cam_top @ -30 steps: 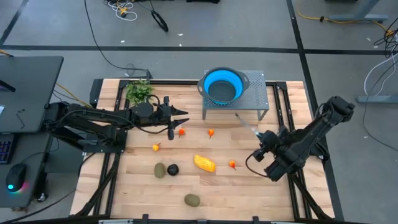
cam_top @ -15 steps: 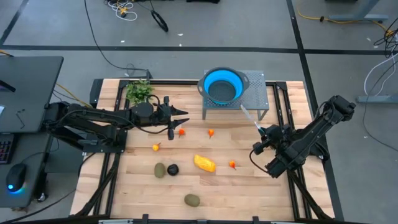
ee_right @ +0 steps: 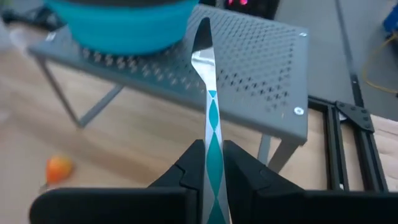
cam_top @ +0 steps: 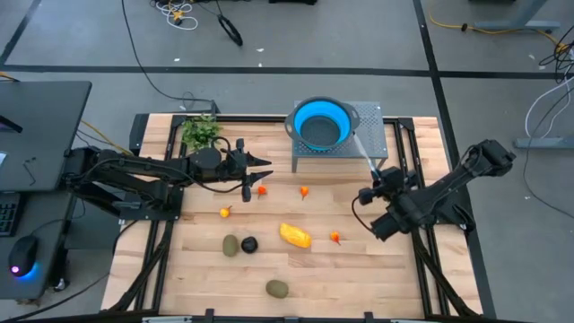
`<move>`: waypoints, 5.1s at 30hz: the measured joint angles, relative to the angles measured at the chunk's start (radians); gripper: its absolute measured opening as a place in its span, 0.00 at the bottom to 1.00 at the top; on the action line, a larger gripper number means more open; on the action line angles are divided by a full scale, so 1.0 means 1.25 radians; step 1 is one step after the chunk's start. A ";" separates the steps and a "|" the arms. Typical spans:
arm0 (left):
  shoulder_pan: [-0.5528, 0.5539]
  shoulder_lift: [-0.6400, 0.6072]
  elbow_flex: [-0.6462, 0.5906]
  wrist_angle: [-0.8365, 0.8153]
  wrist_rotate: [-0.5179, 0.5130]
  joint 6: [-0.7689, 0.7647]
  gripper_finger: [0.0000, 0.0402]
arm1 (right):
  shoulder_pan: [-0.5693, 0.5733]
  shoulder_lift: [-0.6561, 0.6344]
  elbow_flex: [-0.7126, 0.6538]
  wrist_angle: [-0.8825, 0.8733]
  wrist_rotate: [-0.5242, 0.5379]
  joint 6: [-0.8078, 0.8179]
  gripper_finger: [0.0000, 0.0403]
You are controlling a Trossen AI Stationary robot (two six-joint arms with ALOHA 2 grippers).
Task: Pick & Place Fruit
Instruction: Put the blue knife on the shelf
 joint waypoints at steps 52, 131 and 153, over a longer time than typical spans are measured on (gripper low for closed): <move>0.000 0.000 0.000 0.000 0.000 0.003 0.32 | -0.478 0.000 -0.068 0.522 0.043 -0.472 0.11; 0.000 0.000 0.000 -0.018 0.000 0.003 0.32 | -0.512 0.000 -0.068 0.543 -0.030 -0.608 0.20; 0.000 0.000 0.000 -0.020 0.000 0.000 0.32 | -0.174 -0.077 -0.068 0.307 0.020 -0.465 0.20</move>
